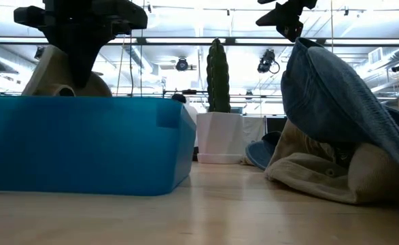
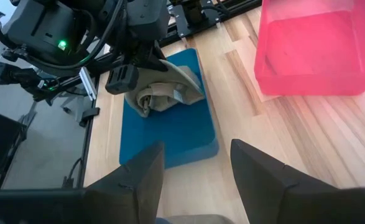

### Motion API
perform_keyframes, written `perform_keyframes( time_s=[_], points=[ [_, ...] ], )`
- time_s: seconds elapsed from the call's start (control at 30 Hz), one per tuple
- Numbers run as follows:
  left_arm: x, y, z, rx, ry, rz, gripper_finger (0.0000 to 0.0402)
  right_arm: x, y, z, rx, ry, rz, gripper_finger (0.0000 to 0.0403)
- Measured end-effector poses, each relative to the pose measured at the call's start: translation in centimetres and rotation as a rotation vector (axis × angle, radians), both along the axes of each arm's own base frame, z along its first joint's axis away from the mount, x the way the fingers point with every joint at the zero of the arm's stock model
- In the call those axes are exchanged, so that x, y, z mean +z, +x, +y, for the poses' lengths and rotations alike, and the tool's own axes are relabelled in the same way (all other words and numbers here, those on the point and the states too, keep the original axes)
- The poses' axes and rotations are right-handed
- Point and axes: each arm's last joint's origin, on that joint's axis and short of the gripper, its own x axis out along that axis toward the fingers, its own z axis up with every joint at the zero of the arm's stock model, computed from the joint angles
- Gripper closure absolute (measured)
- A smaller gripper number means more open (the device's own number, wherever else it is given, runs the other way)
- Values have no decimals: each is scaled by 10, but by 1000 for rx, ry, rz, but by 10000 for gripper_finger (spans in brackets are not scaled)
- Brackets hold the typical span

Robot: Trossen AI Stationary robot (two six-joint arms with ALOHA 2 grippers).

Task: Pick & Place hat
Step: Put the middle brown cap into the blue bin

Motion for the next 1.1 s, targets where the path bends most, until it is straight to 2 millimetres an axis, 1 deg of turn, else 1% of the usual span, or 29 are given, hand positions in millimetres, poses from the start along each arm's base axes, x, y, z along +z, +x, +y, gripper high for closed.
perform_keyframes(
  time_s=[0.2,0.27,0.43,0.53,0.87,1.1],
  points=[
    [0,0,-1,-5,1,1,376,0,0,0,0,0,1,216],
    [0,1,-1,-7,-1,-10,366,0,0,0,0,0,1,216],
    [1,6,-3,-9,-26,-74,326,0,0,0,0,0,1,216],
    [4,9,-4,-42,-46,-122,320,0,0,0,0,-1,1,216],
    [6,19,0,-27,-80,-207,358,0,0,0,2,-3,2,216],
    [6,18,2,-21,-75,-198,384,0,0,0,2,-3,2,216]
  ],
)
